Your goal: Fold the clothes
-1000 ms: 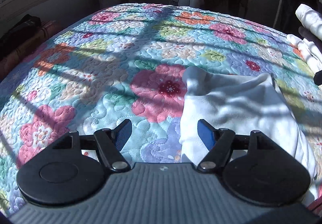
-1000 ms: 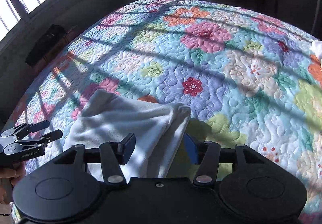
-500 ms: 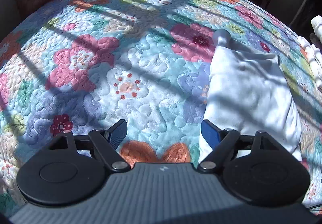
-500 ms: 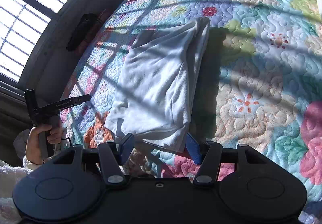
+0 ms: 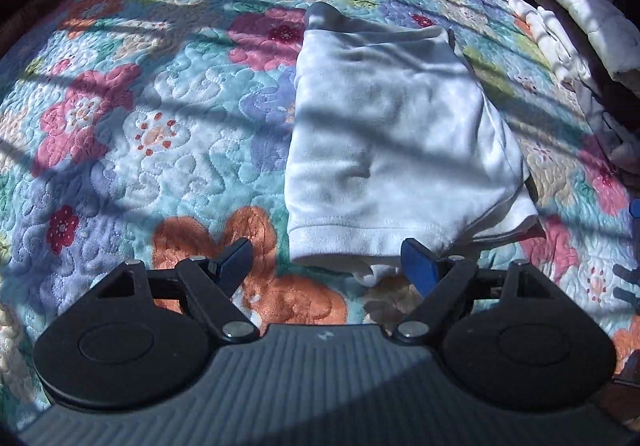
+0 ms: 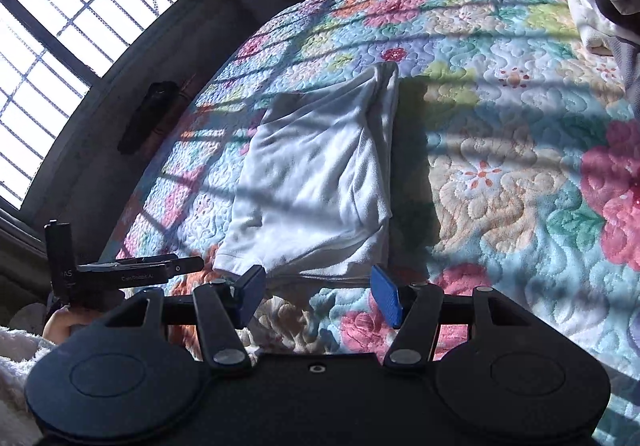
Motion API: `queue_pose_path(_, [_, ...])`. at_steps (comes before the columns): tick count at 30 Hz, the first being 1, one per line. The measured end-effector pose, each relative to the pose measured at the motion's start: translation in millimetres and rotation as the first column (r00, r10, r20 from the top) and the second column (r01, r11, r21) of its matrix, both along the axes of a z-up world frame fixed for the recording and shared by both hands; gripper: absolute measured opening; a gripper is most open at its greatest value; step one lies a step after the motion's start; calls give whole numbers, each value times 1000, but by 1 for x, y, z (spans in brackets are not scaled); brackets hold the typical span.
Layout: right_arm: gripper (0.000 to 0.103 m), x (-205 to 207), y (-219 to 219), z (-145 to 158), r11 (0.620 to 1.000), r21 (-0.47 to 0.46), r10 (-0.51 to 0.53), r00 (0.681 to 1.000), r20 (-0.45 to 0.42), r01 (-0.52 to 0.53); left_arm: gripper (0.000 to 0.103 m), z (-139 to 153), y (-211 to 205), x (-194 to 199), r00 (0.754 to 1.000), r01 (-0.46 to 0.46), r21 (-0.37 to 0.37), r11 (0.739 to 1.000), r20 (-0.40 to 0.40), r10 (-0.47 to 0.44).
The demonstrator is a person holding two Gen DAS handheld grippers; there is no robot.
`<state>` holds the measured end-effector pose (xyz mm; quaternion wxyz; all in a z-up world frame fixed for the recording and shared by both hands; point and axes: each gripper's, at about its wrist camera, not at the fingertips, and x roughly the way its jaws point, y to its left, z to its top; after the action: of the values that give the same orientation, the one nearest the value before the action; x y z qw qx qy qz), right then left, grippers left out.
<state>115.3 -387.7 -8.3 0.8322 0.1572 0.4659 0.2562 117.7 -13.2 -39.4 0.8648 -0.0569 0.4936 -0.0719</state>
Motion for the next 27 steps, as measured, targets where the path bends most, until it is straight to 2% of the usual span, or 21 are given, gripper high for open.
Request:
queue_pose_path(4, [71, 0, 23, 11, 997, -75, -19, 1000, 0, 19, 83, 20, -17, -11, 992, 121, 23, 992, 31, -121])
queue_pose_path(7, [88, 2, 36, 15, 997, -73, -26, 1000, -16, 25, 83, 34, -30, -17, 987, 148, 57, 987, 56, -151])
queue_pose_path(12, [88, -2, 59, 18, 995, -97, 15, 1000, -14, -16, 85, 48, -50, -29, 974, 193, 111, 975, 101, -204])
queue_pose_path(16, [88, -12, 72, 18, 988, -152, 28, 1000, -2, -28, 88, 54, -61, -35, 963, 223, 135, 965, 126, -240])
queue_pose_path(27, [88, -16, 80, 15, 981, -195, 21, 1000, -4, -22, 89, 42, -64, -36, 970, 218, 111, 970, 86, -228])
